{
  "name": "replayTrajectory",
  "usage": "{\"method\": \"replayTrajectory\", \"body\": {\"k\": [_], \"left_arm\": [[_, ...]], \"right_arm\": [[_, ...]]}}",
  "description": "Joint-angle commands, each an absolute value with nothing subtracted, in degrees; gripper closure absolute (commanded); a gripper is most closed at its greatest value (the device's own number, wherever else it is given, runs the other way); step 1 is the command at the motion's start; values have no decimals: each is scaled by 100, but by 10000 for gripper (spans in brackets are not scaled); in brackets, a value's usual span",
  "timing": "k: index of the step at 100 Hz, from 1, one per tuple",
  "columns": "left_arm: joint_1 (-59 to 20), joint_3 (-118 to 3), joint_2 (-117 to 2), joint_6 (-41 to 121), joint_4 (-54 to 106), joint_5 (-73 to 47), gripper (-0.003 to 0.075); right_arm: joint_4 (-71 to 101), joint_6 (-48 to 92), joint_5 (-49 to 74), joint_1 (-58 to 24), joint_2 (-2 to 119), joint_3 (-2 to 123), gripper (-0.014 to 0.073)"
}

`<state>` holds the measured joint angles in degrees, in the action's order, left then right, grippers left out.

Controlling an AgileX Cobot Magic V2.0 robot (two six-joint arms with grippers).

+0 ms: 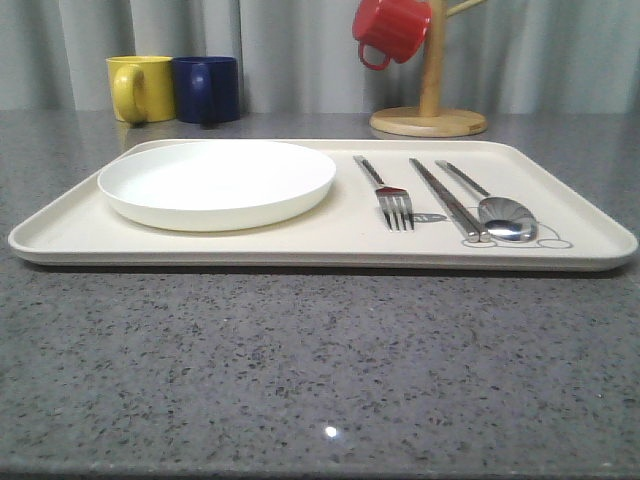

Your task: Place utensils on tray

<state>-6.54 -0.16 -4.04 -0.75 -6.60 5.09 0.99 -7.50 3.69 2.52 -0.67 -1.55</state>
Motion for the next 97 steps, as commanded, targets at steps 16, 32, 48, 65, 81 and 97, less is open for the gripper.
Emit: {"method": "replayTrajectory", "body": {"k": [16,32,48,65,81,97], "left_arm": [[-365,211,220,-305,-686,559,738],[-322,211,220,-305,-686,491,738],[-322,211,220,-305,-686,491,738],[-322,211,220,-305,-686,491,738],[-322,211,220,-305,-686,491,738],[-322,211,220,-305,-686,491,738]], "right_arm": [[106,-683,-123,288,-178,-54,662],[106,-683,-117,288,-178,-54,662],[106,-683,-117,288,-178,-54,662],[106,-683,-117,288,-178,-54,662],[106,-683,-117,288,-178,-54,662],[106,-683,-117,288,-178,-54,662]]}}
